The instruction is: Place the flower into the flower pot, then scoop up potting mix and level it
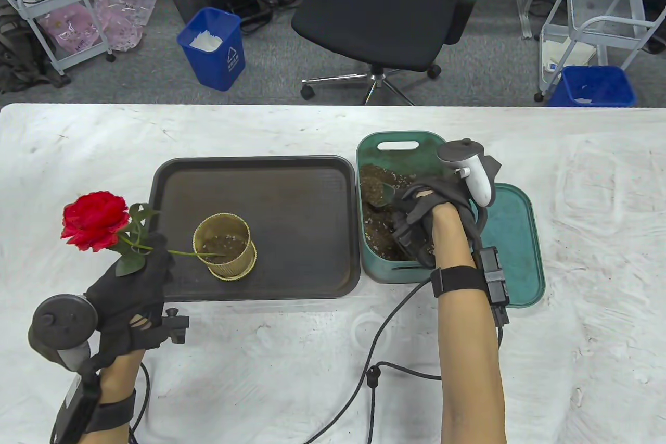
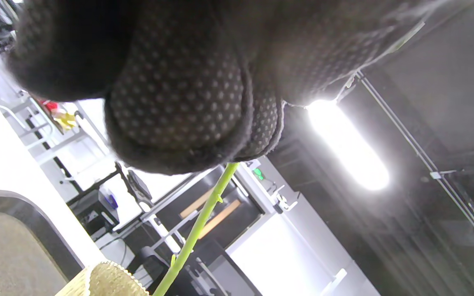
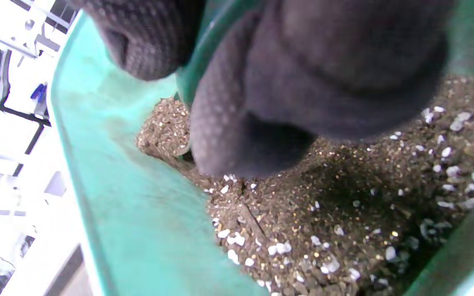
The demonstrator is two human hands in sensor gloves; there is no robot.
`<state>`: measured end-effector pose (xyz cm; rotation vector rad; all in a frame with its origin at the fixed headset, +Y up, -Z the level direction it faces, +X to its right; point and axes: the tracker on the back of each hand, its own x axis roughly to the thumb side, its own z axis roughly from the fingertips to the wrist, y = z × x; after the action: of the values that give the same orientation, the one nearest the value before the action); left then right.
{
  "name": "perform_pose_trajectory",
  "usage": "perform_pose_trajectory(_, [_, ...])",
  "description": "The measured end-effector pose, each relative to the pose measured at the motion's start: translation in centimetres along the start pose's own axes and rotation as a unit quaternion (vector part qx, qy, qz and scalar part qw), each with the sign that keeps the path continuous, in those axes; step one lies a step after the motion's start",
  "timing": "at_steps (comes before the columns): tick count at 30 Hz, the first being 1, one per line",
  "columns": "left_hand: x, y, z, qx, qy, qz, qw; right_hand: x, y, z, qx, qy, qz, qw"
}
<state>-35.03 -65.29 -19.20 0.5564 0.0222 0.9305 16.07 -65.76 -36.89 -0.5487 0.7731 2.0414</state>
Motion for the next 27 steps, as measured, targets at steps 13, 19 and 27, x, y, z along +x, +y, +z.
perform_pose_trajectory(13, [0.0,-0.1,0.1,-0.002,0.000,0.005,1.000,-2.1,-1.6,4.3,-0.042,-0.035,-0.115,0.992])
perform_pose_trajectory(19, [0.0,-0.2,0.1,-0.003,0.002,0.008,1.000,-1.7,-2.3,7.0,-0.055,-0.064,-0.114,0.990])
perform_pose_trajectory(27, [0.1,-0.2,0.1,-0.004,0.001,0.010,1.000,0.9,0.4,9.3,0.000,-0.125,-0.088,0.988])
